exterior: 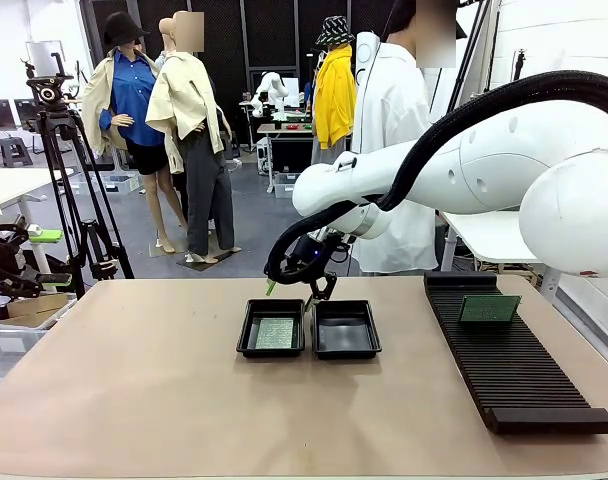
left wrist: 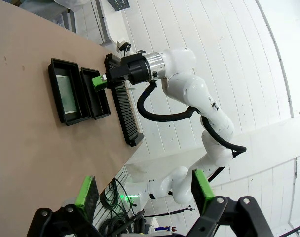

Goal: Inspect and transfer BCBs to ESD trays.
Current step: Pick up the ESD tray and place it on the left side of the table.

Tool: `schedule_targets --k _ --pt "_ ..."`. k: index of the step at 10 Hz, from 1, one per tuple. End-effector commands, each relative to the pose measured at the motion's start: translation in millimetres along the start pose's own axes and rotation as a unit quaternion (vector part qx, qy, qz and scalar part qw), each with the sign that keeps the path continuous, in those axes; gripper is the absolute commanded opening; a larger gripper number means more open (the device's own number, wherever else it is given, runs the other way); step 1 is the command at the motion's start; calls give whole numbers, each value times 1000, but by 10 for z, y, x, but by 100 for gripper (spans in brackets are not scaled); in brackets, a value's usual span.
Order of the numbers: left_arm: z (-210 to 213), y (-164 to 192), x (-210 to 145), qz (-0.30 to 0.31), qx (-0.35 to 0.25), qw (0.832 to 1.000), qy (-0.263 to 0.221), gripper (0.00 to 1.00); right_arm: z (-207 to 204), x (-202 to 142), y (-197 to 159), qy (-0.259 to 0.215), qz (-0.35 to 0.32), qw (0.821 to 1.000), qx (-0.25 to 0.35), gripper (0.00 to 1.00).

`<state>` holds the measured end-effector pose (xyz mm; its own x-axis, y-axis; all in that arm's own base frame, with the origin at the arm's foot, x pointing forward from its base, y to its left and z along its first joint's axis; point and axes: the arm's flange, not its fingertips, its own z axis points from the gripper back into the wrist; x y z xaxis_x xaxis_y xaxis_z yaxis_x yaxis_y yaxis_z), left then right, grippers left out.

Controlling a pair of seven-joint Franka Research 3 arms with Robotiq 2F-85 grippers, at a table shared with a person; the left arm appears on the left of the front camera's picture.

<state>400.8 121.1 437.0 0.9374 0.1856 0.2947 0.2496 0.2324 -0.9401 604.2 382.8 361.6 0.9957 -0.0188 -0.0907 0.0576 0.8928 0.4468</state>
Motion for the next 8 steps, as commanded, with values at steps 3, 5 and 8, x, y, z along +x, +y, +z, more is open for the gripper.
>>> schedule_targets --k 3,5,8 --pt "20 -10 -2 -2 2 1000 0 100 14 13 6 -4 0 1000 9 100" --pt "20 -10 -2 -2 2 1000 0 100 14 13 6 -4 0 1000 9 100" --pt "-151 -102 71 1 21 1000 9 100 0 0 0 0 0 1000 0 100"
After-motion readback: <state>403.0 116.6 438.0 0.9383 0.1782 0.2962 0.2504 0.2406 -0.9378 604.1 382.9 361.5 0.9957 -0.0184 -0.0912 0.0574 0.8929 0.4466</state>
